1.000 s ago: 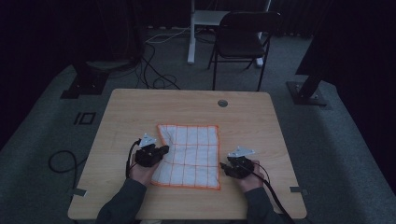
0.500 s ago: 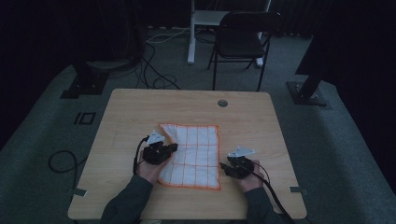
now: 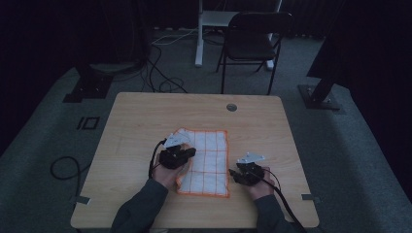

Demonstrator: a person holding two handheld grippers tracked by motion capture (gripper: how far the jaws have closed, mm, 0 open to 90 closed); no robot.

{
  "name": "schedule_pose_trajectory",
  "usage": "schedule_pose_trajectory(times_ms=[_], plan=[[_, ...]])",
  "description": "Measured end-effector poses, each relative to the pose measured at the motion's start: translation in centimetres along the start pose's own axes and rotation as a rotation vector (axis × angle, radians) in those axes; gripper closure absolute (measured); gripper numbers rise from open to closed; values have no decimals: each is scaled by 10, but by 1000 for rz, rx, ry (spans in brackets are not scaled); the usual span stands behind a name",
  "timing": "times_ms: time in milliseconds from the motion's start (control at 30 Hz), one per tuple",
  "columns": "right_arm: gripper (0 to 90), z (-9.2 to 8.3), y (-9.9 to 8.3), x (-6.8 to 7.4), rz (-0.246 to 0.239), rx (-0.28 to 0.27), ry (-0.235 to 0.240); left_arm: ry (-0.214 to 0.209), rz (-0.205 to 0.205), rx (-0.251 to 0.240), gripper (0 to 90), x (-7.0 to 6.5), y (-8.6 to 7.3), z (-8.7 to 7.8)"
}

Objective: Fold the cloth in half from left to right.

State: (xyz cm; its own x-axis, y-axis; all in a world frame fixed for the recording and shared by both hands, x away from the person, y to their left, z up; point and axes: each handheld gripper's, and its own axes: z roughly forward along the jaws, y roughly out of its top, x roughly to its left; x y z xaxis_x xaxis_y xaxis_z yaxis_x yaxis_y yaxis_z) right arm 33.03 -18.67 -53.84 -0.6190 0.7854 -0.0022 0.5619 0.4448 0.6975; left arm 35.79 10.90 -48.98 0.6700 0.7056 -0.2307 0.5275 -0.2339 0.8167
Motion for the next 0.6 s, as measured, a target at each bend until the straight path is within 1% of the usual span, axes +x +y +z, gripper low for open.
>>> schedule_pose_trajectory(times_ms=[100,233,400,500,600], plan=[[555,0,0,0,-1,0,-1,-10,7,-1,880,-2,2,4],[555,0,0,0,2,0,-1,-25,7,0,880,-5,4,10],[556,0,0,-1,4,2,-2,-41,25,7,880,-12,7,19],[555,0,0,-1,5,2,-5,-54,30,5,880,-15,8,25],[555,-1,0,-1,5,2,-6,-59,36,13,880,-18,9,30]])
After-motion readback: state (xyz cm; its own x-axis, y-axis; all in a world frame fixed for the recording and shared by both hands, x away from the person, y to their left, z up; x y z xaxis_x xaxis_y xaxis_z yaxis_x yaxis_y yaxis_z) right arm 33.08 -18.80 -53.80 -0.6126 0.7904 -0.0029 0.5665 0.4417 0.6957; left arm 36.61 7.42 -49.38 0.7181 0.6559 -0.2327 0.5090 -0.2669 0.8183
